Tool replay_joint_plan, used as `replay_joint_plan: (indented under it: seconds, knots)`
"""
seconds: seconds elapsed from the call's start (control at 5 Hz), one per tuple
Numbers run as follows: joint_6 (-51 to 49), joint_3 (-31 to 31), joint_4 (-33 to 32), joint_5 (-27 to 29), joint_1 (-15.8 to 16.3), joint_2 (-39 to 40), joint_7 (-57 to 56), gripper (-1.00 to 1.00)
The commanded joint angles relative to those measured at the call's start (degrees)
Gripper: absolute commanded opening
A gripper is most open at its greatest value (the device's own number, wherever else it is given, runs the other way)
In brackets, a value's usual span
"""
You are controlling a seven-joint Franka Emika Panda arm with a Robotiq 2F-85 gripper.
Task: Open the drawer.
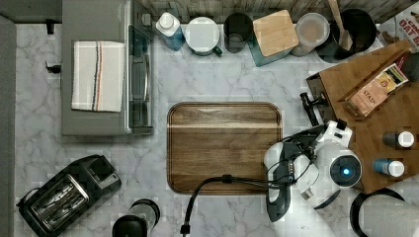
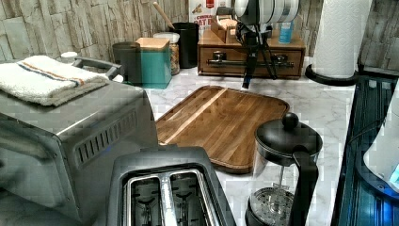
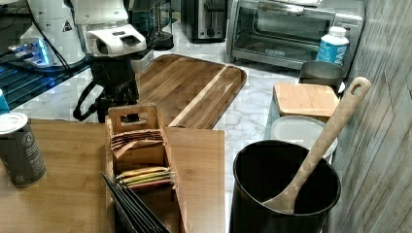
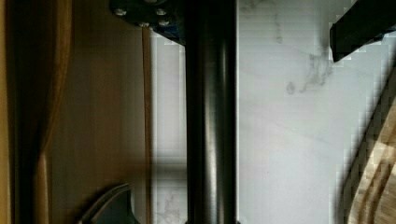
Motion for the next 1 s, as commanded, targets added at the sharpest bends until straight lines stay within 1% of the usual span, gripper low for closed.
replay_joint_plan:
  seconds: [0.2,0.4,0.6,0.8,1.0]
  knots:
    - [-16.23,-6.84,0.64,-10.57,8.74,-7.55,8.0,1.0]
    - [-16.02,-3.34,1.01,-2.46,5.72,-5.15,-0.27,1.0]
    - [-12.95,-1.8,-1.7,1.79,6.17,-5.24,-1.36,1.0]
    - [-15.03,-3.08,-5.35,-1.32,9.56,-9.13,1.79,1.0]
    - [-15.01,-1.99,-10.07,-1.97,11.83,-12.22,3.85,1.0]
